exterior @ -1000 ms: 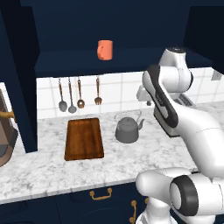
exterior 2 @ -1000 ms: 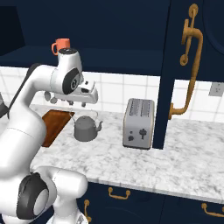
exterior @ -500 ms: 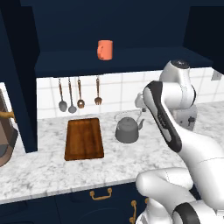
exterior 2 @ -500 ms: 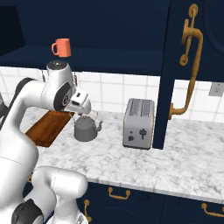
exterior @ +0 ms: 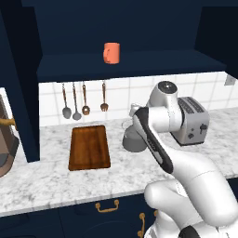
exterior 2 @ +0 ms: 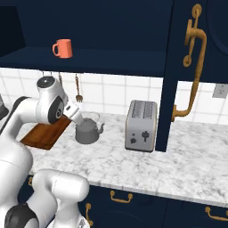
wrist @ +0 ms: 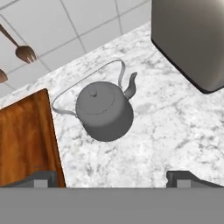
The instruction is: Pick the kettle from the counter and place it on the tray. Then pick the mug from the cabinet and place it on the tray. Then close the cabinet doors.
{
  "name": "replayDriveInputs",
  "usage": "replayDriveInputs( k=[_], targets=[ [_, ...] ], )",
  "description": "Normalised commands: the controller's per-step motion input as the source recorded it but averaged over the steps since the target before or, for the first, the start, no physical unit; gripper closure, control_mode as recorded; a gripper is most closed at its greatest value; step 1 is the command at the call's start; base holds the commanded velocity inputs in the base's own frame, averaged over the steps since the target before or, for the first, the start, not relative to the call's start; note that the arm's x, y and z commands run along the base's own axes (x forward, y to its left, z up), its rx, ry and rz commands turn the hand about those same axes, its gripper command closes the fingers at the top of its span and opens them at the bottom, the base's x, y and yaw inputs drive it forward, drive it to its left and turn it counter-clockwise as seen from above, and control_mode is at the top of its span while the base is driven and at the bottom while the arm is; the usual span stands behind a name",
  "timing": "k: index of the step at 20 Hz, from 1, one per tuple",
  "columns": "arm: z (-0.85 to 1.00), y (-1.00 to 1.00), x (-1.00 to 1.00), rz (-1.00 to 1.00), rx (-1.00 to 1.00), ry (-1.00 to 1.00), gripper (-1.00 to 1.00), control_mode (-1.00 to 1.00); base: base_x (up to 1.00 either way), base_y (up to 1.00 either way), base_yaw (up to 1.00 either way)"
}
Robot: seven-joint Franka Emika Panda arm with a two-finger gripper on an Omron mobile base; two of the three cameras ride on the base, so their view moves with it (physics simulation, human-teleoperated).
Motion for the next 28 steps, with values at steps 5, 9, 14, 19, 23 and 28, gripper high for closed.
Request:
replayDriveInputs(
  k=[5, 9, 14, 19, 23, 28],
  targets=[
    [-0.03, 0.20, 0.76, -0.10, 0.00, 0.05, -1.00, -1.00, 0.00, 0.00, 0.00],
    [-0.10, 0.13, 0.49, 0.00, 0.00, 0.06, -1.00, -1.00, 0.00, 0.00, 0.00],
    [-0.21, 0.00, 0.51, 0.00, 0.00, 0.01, -1.00, -1.00, 0.00, 0.00, 0.00],
    [-0.24, 0.01, 0.29, 0.00, 0.00, 0.00, -1.00, -1.00, 0.00, 0.00, 0.00],
    [-0.27, 0.00, 0.15, 0.00, 0.00, 0.00, -1.00, -1.00, 0.00, 0.00, 0.00],
    [-0.22, 0.00, 0.17, 0.00, 0.00, 0.00, -1.00, -1.00, 0.00, 0.00, 0.00]
  ],
)
